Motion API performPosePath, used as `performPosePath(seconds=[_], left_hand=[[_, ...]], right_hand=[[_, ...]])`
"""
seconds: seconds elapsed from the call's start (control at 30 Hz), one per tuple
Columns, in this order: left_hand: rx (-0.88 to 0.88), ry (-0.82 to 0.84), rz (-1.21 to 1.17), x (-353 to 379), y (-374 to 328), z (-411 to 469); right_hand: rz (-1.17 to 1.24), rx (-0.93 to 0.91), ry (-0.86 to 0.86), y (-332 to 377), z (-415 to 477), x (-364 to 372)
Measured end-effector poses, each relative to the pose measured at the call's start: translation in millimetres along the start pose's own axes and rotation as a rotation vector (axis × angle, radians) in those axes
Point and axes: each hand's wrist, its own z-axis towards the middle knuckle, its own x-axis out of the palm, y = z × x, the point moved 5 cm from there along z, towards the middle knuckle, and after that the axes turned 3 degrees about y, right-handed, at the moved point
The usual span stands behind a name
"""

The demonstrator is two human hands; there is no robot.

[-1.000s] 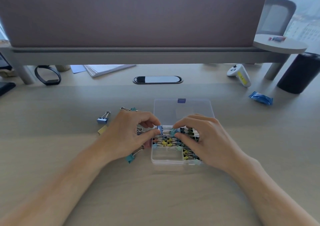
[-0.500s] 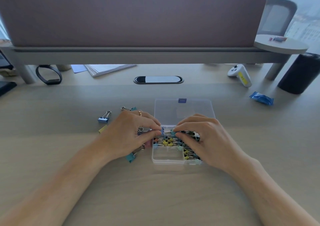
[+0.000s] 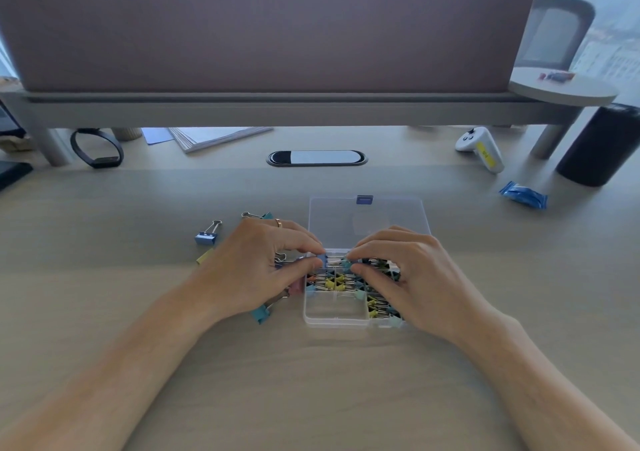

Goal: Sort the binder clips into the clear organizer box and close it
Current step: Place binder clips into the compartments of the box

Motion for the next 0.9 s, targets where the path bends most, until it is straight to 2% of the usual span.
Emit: performPosePath(seconds=[0.5, 0.6, 0.67, 0.77, 0.83, 0.9], left_hand=[[-0.021, 0.004, 0.028, 0.0, 0.0, -0.4], [-0.061, -0.050, 0.029, -8.5, 3.5, 0.5], [-0.118, -0.141, 0.001, -22.8, 9.0, 1.8], [-0.260, -0.259, -0.002, -46.1, 25.9, 2.5], [-0.336, -0.287, 0.026, -56.2, 38.7, 0.4], [-0.411, -0.246, 0.090, -59.2, 51.9, -3.1]], right_hand=[[-0.021, -0.011, -0.017, 1.3, -0.2, 0.1], [-0.038, -0.014, -0.093, 1.7, -0.9, -7.0], [-0.044, -0.018, -0.219, 2.0, -2.0, -20.4], [-0.004, 0.128, -0.399, -10.4, -7.6, -49.7], [0.015, 0.249, -0.401, -27.3, -15.8, -58.9], [0.027, 0.300, -0.380, -42.9, -27.6, -58.1]])
